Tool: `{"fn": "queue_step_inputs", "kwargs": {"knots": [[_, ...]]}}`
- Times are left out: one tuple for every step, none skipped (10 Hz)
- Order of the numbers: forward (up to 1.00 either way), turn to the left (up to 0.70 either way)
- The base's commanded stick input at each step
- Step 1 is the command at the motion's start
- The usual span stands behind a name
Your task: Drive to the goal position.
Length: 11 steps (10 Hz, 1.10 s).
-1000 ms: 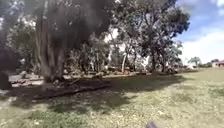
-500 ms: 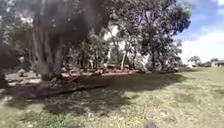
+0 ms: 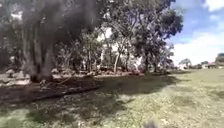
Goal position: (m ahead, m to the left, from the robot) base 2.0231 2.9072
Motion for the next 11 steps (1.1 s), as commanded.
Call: {"fn": "queue_step_inputs", "kwargs": {"knots": [[0.5,0.0],[0.5,0.0],[0.5,0.0],[0.5,0.0],[0.5,0.0],[0.5,0.0],[0.5,0.0],[0.5,0.0],[0.5,0.0],[0.5,0.0],[0.5,0.0]]}}
